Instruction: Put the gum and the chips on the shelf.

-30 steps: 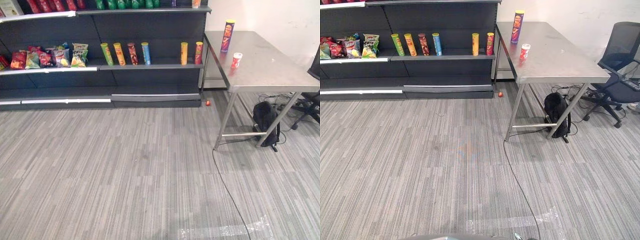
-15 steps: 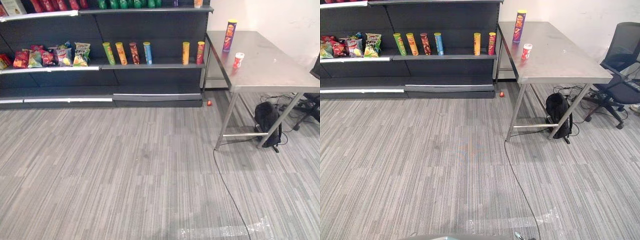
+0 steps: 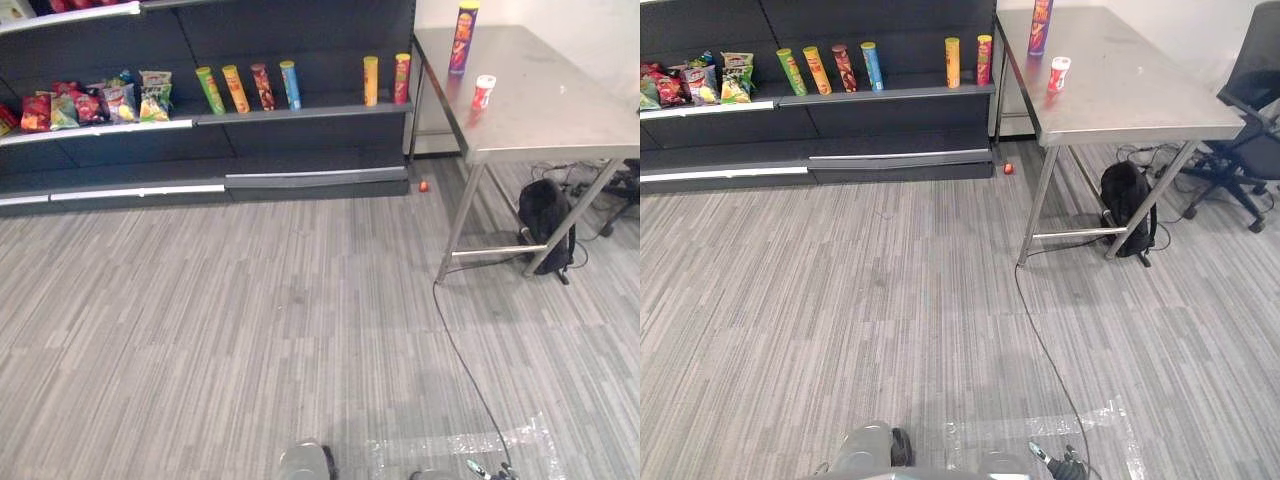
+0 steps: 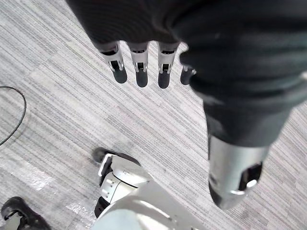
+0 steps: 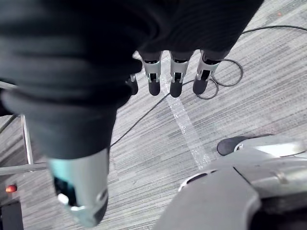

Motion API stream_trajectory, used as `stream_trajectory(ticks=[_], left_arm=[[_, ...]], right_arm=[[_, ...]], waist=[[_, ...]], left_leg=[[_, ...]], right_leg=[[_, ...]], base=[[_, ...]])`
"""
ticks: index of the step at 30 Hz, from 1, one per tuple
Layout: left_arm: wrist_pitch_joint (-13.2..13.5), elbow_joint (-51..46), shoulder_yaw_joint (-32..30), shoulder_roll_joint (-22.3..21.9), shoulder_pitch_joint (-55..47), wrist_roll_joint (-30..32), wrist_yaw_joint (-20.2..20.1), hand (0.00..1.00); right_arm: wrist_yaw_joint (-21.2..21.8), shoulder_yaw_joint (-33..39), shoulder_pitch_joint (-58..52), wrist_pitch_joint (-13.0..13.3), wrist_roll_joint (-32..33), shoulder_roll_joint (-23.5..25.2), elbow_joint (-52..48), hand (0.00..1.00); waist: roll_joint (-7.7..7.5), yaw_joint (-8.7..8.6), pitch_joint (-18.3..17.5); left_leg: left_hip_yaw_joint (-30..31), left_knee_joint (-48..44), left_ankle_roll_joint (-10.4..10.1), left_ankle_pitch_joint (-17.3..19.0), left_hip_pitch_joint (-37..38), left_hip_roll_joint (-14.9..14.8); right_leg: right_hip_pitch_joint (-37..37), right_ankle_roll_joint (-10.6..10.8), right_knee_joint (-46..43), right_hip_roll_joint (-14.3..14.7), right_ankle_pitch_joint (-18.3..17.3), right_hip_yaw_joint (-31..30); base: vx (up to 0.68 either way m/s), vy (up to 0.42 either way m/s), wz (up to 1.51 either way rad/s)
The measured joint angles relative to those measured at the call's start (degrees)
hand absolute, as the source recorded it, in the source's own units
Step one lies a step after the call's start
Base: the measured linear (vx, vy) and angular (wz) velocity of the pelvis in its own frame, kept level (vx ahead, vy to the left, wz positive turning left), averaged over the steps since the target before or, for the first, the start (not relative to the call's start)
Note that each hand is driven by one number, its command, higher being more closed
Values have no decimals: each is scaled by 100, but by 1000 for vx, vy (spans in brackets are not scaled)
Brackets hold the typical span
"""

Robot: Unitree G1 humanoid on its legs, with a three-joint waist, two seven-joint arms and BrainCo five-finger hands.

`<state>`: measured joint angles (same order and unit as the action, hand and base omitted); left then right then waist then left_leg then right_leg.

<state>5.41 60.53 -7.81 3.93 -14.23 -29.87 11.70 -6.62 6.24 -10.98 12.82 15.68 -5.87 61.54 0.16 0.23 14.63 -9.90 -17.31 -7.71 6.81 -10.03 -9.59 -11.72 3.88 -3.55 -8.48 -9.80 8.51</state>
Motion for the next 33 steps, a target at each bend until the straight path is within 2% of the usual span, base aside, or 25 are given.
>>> stream_trajectory(ticks=[2, 3, 4, 5, 6, 8, 10, 12, 14, 15, 16, 17, 18, 20, 22, 23, 25, 26, 27, 28, 29, 30, 31, 32, 33], left_arm=[[90, -6, 4, -74, -68, -29, -66, 0], [128, 23, 9, -165, -140, -27, -96, 0], [133, 57, 10, -166, -167, -27, -100, 0], [171, 96, 3, -158, -228, -27, -123, 0], [202, 100, 12, -75, -201, -19, -129, 0], [203, 102, 14, 32, -156, -12, -167, 0], [186, 115, 7, 44, -157, -16, -212, 0], [193, 194, -5, 56, -124, 142, -337, 0], [173, 277, 19, 97, -118, 156, -500, 0], [161, 277, 84, 133, -166, 150, -571, 0], [161, 266, 96, 138, -178, 140, -570, 0], [161, 250, 90, 157, -175, 135, -555, 0], [169, 140, 83, 204, -95, 120, -497, 0], [207, 15, 89, 214, 15, 116, -422, 0], [226, -169, 135, 187, 226, 115, -301, 0], [235, -210, 138, 167, 308, 115, -287, 0], [290, -344, 195, 103, 563, 99, -263, 0], [338, -427, 201, 75, 651, 99, -276, 0], [352, -449, 201, 71, 686, 99, -283, 0], [400, -453, 176, 47, 738, 103, -323, 0], [398, -424, 175, -38, 818, 102, -346, 0], [402, -452, 175, -89, 824, 102, -367, 0], [408, -481, 176, -201, 849, 104, -443, 0], [410, -481, 157, -296, 871, 109, -486, 0], [409, -480, 134, -319, 876, 122, -508, 0]], right_arm=[[21, 0, -44, 8, 0, -41, 1, 0], [58, -2, -64, 28, -2, -105, 11, 0], [59, -5, -66, 28, -1, -97, 13, 0], [71, -4, -67, 31, -5, -63, 20, 0], [90, -6, -22, 59, -19, 8, 13, 0], [84, -4, 27, 175, -195, 138, 19, 0], [80, 13, 21, 309, -220, 181, 35, 0], [54, 25, -25, 403, -302, 167, 41, 0], [-4, 70, -119, 496, -586, 175, -1, 0], [-36, 73, -180, 509, -681, 179, -30, 0], [-43, 134, -249, 564, -676, 187, -78, 0], [-42, 150, -252, 583, -676, 192, -93, 0], [-37, 126, -248, 624, -667, 222, -189, 0], [-35, 61, -238, 643, -659, 214, -246, 0], [-37, 9, -231, 663, -619, 176, -300, 0], [-43, 12, -234, 663, -599, 170, -311, 0], [-71, -9, -283, 667, -561, 181, -336, 0], [-93, -24, -307, 671, -563, 204, -335, 0], [-100, -39, -337, 673, -565, 235, -338, 0], [-115, 8, -426, 674, -560, 348, -353, 0], [-169, 55, -405, 669, -565, 303, -436, 0], [-189, 64, -422, 672, -566, 278, -505, 0], [-215, 65, -453, 657, -565, 222, -632, 0], [-255, 69, -491, 637, -565, 188, -756, 0], [-276, 69, -511, 613, -565, 184, -789, 0]], waist=[[87, -4, 22], [210, 5, 56], [195, 5, 67], [153, 49, 20], [17, 26, -11], [-142, 32, -30], [-215, 37, -83], [-210, 74, -165], [-240, 5, -255], [-249, -54, -297], [-220, -117, -308], [-171, -159, -303], [-246, -163, -311], [-250, -166, -302], [-165, -188, -247], [-140, -195, -225], [-118, -242, -204], [-143, -324, -193], [-189, -339, -200], [-332, -331, -186], [-195, -332, -91], [-163, -345, -70], [-32, -337, -38], [73, -347, -28], [84, -344, -38]], left_leg=[[202, 631, -94, -259, -60, -143], [224, 631, -131, -465, -100, -356], [199, 542, -123, -604, -83, -355], [108, 197, -37, -712, -83, -172], [58, -154, 90, -389, -193, -47], [-50, -434, 177, -45, -195, 117], [-170, -538, 243, 217, -57, 236], [-406, -201, 313, 282, 299, 375], [-536, 280, 406, 273, 755, 612], [-551, 547, 497, 305, 1074, 779], [-538, 721, 628, 363, 1307, 839], [-522, 782, 690, 407, 1422, 879], [-503, 838, 872, 497, 1607, 937], [-492, 948, 885, 504, 1829, 902], [-472, 1220, 896, 515, 2268, 698], [-471, 1276, 893, 516, 2354, 632], [-406, 1379, 838, 550, 2542, 413], [-326, 1433, 677, 655, 2633, 335], [-308, 1457, 590, 743, 2666, 345], [-243, 1531, 322, 929, 2881, 406], [-235, 1462, 292, 1050, 3033, 297], [-248, 1383, 330, 1070, 3030, 258], [-363, 1230, 330, 1072, 3029, 157], [-366, 1089, 338, 1053, 3026, 48], [-361, 1029, 359, 1007, 3032, 16]], right_leg=[[-102, 162, 15, -59, -103, -65], [-295, 390, 14, -98, -244, -161], [-350, 428, 15, -138, -273, -187], [-478, 437, 27, -359, -401, -256], [-472, 413, -196, -457, -369, -323], [-343, 441, -493, -632, -260, -328], [-283, 425, -762, -744, -34, -539], [235, 382, -1700, -907, 287, -799], [893, 148, -2935, -1131, 974, -860], [1130, 58, -3506, -1327, 1570, -791], [1265, 11, -3938, -1429, 1905, -745], [1397, 53, -4284, -1445, 1846, -718], [1866, -24, -5185, -1425, 1017, -402], [2181, -54, -5492, -1233, 250, 148], [2505, -179, -4798, -717, -318, 923], [2574, -186, -4490, -586, -336, 1047], [2807, -33, -2912, -176, -152, 1102], [2841, 9, -1771, -39, 310, 847], [2793, 84, -1146, -28, 581, 645], [2666, 219, -392, -97, 1310, 404], [2631, 185, -675, 4, 1587, 440], [2708, 62, -878, 22, 1493, 456], [2765, -195, -1214, 38, 1314, 536], [2763, -219, -1459, 54, 1069, 639], [2756, -241, -1546, 51, 974, 681]], base=[[244, 356, -17], [224, 341, -24], [338, 431, -38], [296, 269, -23], [370, 310, -19], [329, 234, -8], [329, 298, -22], [315, 266, -46], [347, 262, -27], [303, 176, 8], [246, 136, 12], [303, 106, 14], [300, 72, 13], [356, 57, 12], [370, -15, 12], [372, -76, 18], [413, -165, 35], [394, -208, 47], [424, -251, 46], [431, -252, 27], [419, -242, 17], [391, -219, 8], [432, -246, 13], [433, -240, 15], [345, -184, 18]])
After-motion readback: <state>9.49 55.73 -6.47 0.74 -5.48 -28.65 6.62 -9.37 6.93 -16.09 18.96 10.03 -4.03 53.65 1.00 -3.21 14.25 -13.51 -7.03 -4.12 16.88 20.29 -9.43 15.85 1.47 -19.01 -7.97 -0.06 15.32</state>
